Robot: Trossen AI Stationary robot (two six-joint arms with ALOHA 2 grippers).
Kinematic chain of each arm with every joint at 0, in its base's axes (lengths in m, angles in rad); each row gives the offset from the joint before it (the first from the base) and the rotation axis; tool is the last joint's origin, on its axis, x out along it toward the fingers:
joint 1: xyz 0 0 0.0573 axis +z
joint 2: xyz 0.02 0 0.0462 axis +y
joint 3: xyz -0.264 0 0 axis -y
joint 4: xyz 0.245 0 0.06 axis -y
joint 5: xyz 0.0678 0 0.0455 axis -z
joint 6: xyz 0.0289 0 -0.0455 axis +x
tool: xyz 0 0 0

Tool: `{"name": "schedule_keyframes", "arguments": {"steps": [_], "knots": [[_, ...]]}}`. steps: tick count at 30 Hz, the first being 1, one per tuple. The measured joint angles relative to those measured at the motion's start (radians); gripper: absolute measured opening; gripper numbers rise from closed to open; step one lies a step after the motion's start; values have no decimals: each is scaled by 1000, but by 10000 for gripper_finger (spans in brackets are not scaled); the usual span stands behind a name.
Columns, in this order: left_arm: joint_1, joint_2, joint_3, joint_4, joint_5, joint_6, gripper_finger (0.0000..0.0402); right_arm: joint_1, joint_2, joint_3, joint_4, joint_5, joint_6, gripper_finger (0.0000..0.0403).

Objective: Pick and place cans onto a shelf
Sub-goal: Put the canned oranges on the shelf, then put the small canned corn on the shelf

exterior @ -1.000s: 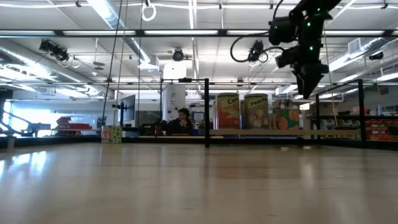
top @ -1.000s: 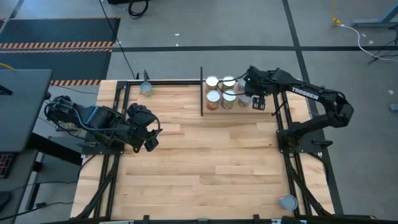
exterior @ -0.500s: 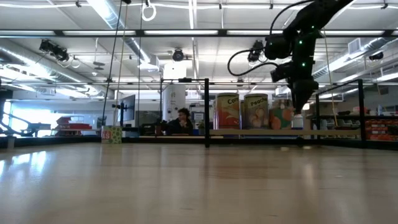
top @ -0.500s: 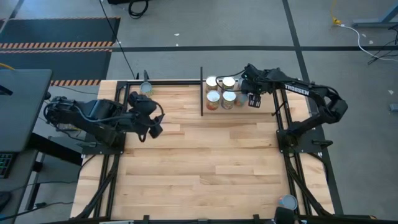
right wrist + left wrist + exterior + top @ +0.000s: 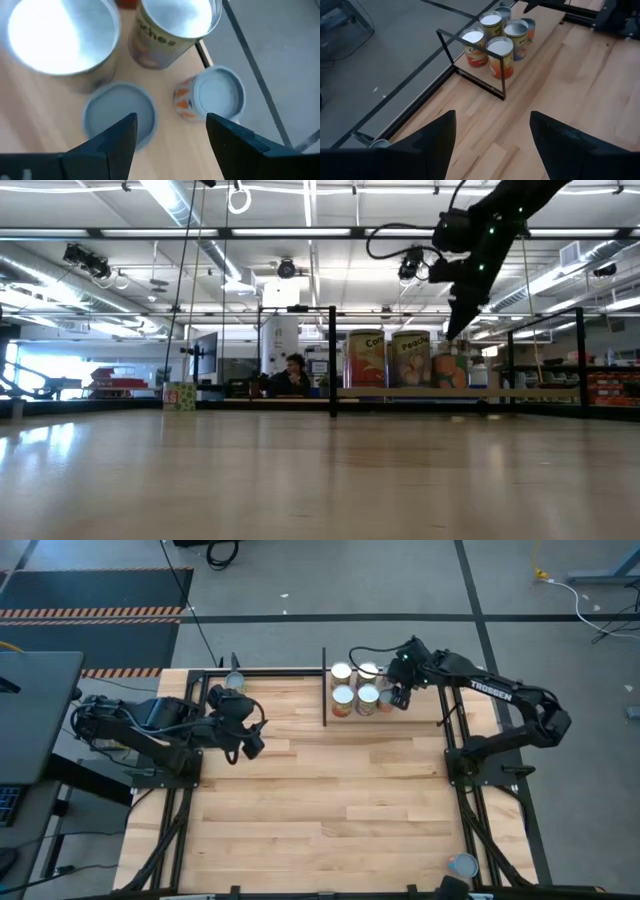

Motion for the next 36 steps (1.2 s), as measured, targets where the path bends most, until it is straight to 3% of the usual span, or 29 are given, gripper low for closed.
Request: {"name": "schedule_keyframes", "arguments": {"steps": [6,19,28,32,36], "knots": [[-1,0,0,12,47,-3,258,1,49,-68,42,-20,0,245],[0,0,0,11,59,-2,258,1,48,-78,0,87,-67,244],[0,0,0,19,60,24,258,23,8,13,-46,62,-28,244],[-1,0,0,60,60,24,258,84,-74,89,-135,10,73,244],[-22,0,0,165,60,58,258,252,-193,104,-234,-33,222,244]]}}
